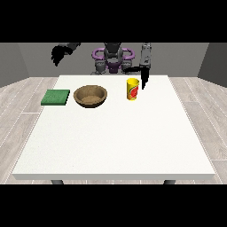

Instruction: Pick the cup and pour the ball into the bowl, then pick the bowl and place it on the pad

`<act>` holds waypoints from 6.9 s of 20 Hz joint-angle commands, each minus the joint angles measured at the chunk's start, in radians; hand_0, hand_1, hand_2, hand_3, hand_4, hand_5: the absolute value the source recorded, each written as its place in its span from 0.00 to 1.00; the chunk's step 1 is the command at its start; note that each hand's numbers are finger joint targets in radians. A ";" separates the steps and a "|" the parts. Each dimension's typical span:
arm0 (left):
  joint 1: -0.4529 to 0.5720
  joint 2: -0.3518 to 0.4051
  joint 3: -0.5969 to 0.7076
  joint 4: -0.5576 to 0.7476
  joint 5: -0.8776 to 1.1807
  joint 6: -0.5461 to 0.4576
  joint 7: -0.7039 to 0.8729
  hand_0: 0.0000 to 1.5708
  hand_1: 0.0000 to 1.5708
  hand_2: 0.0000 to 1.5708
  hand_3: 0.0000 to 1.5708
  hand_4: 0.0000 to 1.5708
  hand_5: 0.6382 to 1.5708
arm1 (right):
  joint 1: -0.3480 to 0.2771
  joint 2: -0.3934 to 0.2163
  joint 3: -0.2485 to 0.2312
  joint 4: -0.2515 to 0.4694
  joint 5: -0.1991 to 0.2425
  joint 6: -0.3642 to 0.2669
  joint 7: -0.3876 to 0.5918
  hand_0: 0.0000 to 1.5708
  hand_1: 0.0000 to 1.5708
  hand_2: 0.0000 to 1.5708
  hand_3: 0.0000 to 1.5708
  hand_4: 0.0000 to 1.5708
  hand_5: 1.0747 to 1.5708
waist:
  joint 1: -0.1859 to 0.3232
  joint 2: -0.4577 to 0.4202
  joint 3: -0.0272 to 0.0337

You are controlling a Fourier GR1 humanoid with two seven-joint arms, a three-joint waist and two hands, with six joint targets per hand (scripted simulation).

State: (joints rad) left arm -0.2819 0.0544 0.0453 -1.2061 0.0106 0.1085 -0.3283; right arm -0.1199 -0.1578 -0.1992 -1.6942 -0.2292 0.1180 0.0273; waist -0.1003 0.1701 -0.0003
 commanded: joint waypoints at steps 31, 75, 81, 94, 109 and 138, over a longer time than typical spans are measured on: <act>-0.350 0.021 -0.138 0.557 -0.435 0.488 0.047 0.84 0.84 1.00 1.00 0.89 0.93 | -0.052 -0.216 -0.180 0.284 -0.183 0.200 0.055 0.00 0.00 0.00 0.19 0.41 0.99 | -0.065 -0.172 0.0052; -0.641 0.086 -0.510 0.345 -0.981 0.207 0.776 0.66 0.66 0.96 0.73 0.84 0.99 | -0.149 -0.223 -0.200 0.610 -0.106 0.148 -0.038 0.00 0.00 0.00 0.07 0.47 0.96 | 0.121 -0.267 -0.0049; -0.634 0.069 -0.168 0.163 -0.558 0.204 0.645 0.00 0.00 0.00 0.00 0.74 0.99 | -0.177 -0.200 -0.212 0.617 -0.091 0.069 -0.042 0.00 0.00 0.00 0.00 0.50 0.97 | 0.239 -0.239 -0.0156; -0.630 0.283 0.241 0.059 0.060 -0.296 0.479 0.00 0.00 0.00 0.00 0.67 0.99 | -0.184 -0.041 -0.221 0.687 -0.067 -0.064 -0.226 0.00 0.00 0.00 0.00 0.47 0.99 | 0.354 -0.047 0.0003; -0.528 0.454 0.343 -0.058 0.218 -0.441 0.524 0.00 0.00 0.00 0.00 0.65 0.96 | -0.328 -0.114 -0.246 1.039 -0.081 0.060 -0.448 0.00 0.00 0.00 0.00 0.34 0.96 | 0.333 0.080 0.0016; -0.514 0.583 0.441 -0.140 0.391 -0.483 0.611 0.00 0.00 0.00 0.00 0.71 0.94 | -0.308 -0.161 -0.170 1.211 0.054 -0.263 -0.445 1.00 1.00 1.00 0.90 0.59 0.91 | 0.346 0.139 -0.0010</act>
State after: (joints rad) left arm -0.7764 0.6207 0.4727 -1.3493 0.3820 -0.3744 0.2686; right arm -0.4770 -0.2391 -0.3881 -0.5875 -0.2368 -0.0764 -0.5560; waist 0.2478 0.2581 -0.0382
